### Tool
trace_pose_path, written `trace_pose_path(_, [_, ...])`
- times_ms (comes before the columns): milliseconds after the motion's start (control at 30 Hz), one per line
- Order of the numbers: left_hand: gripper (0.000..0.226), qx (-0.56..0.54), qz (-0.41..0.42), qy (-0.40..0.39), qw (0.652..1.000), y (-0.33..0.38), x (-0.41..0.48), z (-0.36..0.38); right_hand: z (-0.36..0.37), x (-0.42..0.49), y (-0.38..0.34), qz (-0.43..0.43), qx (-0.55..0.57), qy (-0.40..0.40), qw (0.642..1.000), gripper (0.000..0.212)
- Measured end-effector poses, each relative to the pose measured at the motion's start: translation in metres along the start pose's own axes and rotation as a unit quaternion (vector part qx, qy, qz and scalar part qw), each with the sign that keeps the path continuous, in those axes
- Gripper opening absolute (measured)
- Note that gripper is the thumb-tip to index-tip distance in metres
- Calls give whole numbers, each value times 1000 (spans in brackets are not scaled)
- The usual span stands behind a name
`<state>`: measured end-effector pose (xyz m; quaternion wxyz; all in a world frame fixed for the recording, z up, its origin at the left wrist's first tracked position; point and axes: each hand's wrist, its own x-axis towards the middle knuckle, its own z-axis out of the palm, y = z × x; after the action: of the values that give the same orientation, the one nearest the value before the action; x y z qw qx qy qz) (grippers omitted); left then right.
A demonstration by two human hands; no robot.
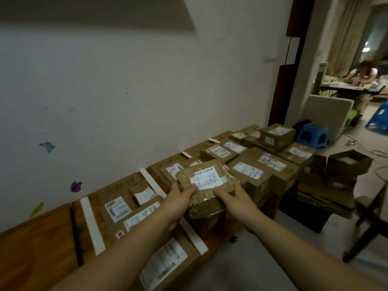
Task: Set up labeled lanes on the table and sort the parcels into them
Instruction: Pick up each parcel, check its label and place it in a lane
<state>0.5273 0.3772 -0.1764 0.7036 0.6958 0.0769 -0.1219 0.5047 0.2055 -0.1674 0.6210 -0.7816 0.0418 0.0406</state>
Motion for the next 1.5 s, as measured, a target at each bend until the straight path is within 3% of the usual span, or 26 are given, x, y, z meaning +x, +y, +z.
trace_pose_path(167, [55, 11, 17, -33, 999, 15, 72, 0, -8, 74, -13, -11, -64, -2, 998, 60])
trace_pose_path(233, [61, 25, 29, -18, 999, 23, 99, 1, -10, 106, -17, -12, -90, 0, 996, 61])
trace_pose_path(367, [63, 7, 35, -6, 999, 37, 146, 0, -13, 162, -22, -18, -94, -1, 995, 26])
trace_pose_path(400, [65, -3, 36, -2, 999, 39, 153, -1, -11, 173, -24, -18, -98, 0, 995, 26])
trace_pose_path(567, [90, 9, 42, 47, 998, 48, 197, -10, -4, 237, -29, -24, -122, -43, 991, 44])
trace_pose_path(733, [78, 71, 37, 94, 992, 48, 249, -15, -3, 313, -13, -14, -183, -124, 975, 74])
trace_pose_path(900, [60, 95, -11, 118, 988, 34, 293, -9, -7, 389, 19, -56, -267, -204, 940, 96])
trace_pose_path(1033, [47, 119, -66, 140, 981, 19, 312, 2, -16, 410, 33, -52, -277, -259, 924, 52])
trace_pose_path(1200, [60, 118, -95, 191, 970, 6, 321, 18, -19, 428, 57, -78, -246, -300, 918, 61])
trace_pose_path(1500, [63, 186, -108, 173, 961, 4, 338, 22, -13, 453, 84, -49, -223, -331, 916, 64])
